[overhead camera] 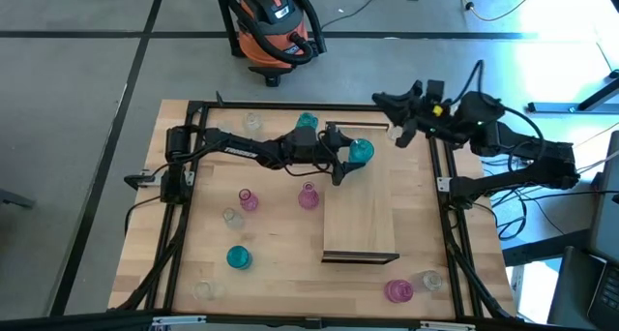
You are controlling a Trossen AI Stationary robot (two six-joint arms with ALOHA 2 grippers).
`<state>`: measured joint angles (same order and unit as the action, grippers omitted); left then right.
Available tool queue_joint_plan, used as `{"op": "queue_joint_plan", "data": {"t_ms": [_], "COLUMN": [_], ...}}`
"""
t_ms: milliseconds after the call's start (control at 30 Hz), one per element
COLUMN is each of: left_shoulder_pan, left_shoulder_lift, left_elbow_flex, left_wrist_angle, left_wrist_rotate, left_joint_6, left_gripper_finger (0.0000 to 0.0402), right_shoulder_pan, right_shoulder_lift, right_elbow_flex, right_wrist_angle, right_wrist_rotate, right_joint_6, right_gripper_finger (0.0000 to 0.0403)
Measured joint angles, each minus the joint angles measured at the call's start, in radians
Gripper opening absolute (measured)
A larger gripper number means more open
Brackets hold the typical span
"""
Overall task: Sort vases onto shelf
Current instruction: Put the blue vase on the shelf
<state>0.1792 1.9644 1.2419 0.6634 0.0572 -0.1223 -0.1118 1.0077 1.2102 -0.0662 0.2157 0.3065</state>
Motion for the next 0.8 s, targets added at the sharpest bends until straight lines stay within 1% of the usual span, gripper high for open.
{"op": "queue_joint_plan", "data": {"t_ms": [367,533,667,800], "left_shoulder_pan": [-0.003,-0.003,-0.003,0.004], "left_shoulder_lift": [0.0,0.0,0.0,0.0], "left_elbow_flex": [0.0,0.0,0.0,0.0], "left_wrist_angle": [0.075,0.07,0.077,0.07], "left_wrist_rotate": [-0.003,-0.021,-0.001,0.008], "left_joint_6": [0.0,-0.002,0.0,0.007], "left_gripper_finger": [0.0328,0.0328,0.0328,0.0328], "right_shoulder_pan": [0.0,0.0,0.0,0.0], "right_shoulder_lift": [0.013,0.02,0.027,0.037], "right_elbow_flex": [0.0,0.0,0.0,0.0], "right_wrist_angle": [-0.278,-0.373,-0.417,-0.416], "right_wrist_rotate": [0.0,0.0,0.0,0.0], "right_joint_6": [0.0,0.0,0.0,0.0], "right_gripper_finger": [0.0001,0.0001,0.0001,0.0001]}}
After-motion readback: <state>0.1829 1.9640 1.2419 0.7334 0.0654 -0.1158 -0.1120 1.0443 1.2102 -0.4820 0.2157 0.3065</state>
